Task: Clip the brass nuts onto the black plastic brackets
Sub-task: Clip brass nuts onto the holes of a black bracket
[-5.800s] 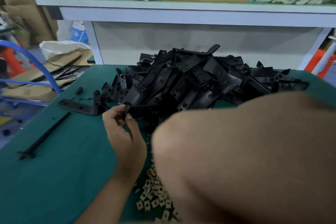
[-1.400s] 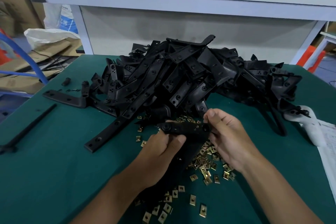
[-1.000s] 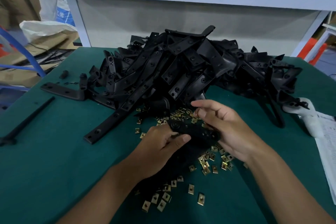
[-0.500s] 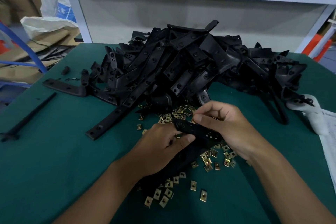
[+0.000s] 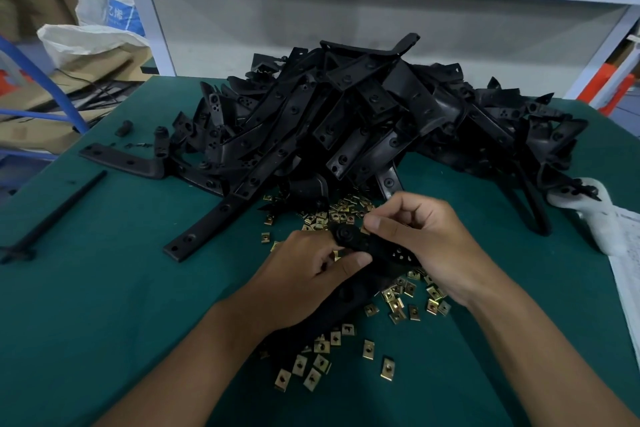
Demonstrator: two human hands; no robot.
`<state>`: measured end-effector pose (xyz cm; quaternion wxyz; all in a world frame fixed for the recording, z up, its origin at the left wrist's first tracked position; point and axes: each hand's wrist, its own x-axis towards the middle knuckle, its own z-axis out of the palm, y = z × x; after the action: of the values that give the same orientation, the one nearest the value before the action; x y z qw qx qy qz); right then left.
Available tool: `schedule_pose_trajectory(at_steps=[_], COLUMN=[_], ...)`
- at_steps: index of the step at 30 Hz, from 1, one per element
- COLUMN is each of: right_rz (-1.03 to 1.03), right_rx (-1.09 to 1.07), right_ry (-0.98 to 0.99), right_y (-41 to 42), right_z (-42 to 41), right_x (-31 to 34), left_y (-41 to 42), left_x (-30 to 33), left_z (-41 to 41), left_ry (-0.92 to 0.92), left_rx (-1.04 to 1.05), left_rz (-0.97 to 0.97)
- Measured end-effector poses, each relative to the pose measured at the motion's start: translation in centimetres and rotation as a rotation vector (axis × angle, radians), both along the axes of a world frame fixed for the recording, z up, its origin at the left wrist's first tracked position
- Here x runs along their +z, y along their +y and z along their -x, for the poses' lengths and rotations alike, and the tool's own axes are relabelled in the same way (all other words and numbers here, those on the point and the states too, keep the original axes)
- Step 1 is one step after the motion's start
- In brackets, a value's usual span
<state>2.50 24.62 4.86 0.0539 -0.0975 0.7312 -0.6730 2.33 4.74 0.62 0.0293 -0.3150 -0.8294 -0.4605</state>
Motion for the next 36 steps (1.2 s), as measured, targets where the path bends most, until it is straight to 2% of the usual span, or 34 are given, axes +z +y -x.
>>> schedule_pose_trajectory(at_steps=[12, 14, 18, 23, 30, 36], right_rz=[-0.049, 0.016, 0.272, 0.362, 0.442, 0.482], right_rx=[0.043, 0.072, 0.052, 0.059, -0.077, -0.039], right_ry=[0.022, -0.025, -0.182, -0.198, -0.233, -0.189], right_y=[-0.1, 0.0, 0.4, 0.9, 1.0, 1.1], right_z=[0.0, 0.3, 0.8, 1.3, 1.4, 1.4], right_x=[-0.2, -0.5, -1.1, -1.1, -0.8, -0.8], left_y=[-0.3, -0.2, -0.2, 0.0, -0.3, -0.1], left_x=[0.7, 0.7, 0.5, 0.5, 0.3, 0.3], left_z=[-0.2, -0.3, 0.0, 0.1, 0.3, 0.2], left_ry=[-0.063, -0.049, -0.072, -0.091, -0.041, 0.006], left_rx=[0.027, 0.041, 0.077, 0.079, 0.121, 0.114], left_rz=[-0.038, -0.038, -0.141, -0.162, -0.14, -0.11])
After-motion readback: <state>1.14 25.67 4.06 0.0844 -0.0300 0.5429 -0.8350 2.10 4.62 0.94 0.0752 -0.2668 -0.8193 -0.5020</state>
